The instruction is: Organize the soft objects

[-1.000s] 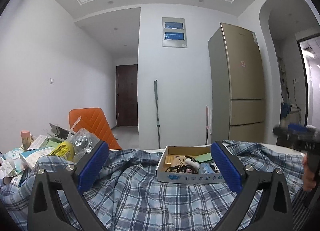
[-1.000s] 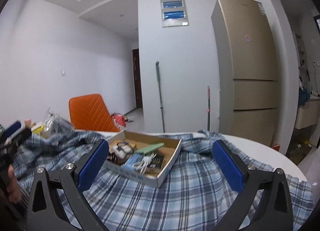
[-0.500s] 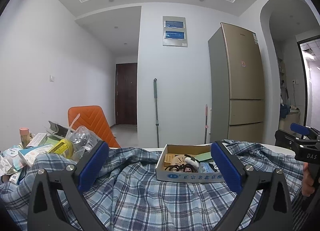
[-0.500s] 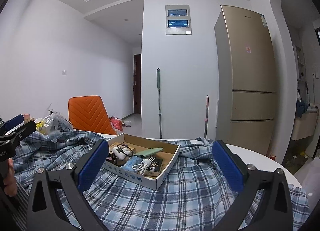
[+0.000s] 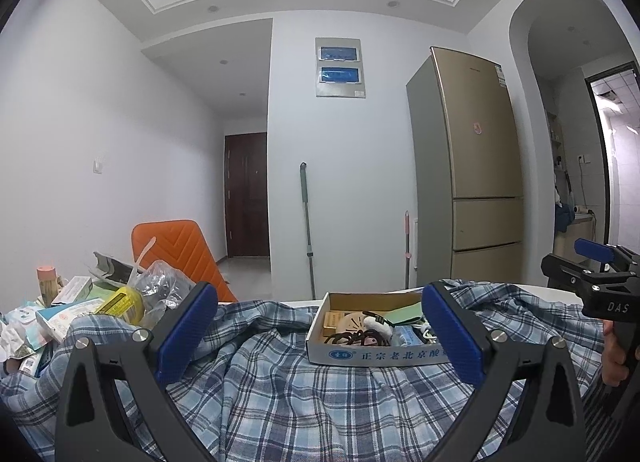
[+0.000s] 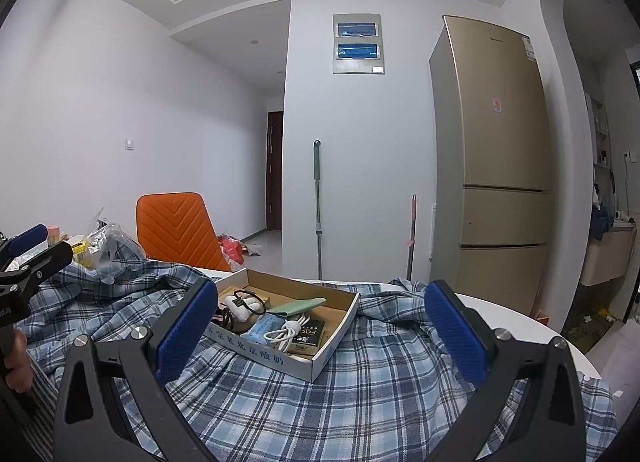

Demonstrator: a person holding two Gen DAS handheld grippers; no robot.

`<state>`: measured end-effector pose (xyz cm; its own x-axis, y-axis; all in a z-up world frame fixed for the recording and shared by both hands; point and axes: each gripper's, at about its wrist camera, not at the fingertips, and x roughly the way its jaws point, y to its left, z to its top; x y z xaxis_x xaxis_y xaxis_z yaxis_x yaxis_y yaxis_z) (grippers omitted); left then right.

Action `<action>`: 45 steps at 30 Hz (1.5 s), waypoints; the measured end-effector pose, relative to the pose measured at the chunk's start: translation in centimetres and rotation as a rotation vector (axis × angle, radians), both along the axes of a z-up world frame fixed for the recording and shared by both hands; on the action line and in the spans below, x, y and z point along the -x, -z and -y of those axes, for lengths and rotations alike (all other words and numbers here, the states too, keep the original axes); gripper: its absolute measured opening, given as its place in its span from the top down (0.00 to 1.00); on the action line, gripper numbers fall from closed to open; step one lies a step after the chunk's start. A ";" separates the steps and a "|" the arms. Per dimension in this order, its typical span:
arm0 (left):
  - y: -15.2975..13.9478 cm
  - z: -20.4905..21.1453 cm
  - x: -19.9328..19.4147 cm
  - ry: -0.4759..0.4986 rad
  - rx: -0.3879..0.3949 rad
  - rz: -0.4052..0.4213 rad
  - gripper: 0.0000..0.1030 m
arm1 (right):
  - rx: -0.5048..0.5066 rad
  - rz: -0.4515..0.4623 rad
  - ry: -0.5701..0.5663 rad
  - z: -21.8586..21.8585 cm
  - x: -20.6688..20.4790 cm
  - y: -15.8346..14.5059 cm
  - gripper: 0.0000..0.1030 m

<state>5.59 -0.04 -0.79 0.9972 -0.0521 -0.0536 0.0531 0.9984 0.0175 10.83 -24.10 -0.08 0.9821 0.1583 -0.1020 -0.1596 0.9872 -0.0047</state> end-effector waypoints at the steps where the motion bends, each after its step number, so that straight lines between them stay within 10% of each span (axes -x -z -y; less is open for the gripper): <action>1: 0.0 0.0 0.0 0.000 0.002 -0.002 0.00 | -0.001 0.000 0.000 0.0 0.0 0.0 0.00; 45: 0.2 0.2 -0.5 0.006 -0.007 -0.028 0.00 | -0.004 -0.004 -0.003 0.3 -0.2 -0.1 0.00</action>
<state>6.12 -0.28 -0.98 0.9949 -0.0576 -0.0823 0.0596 0.9980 0.0225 11.00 -24.44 0.04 0.9813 0.1615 -0.1049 -0.1624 0.9867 -0.0004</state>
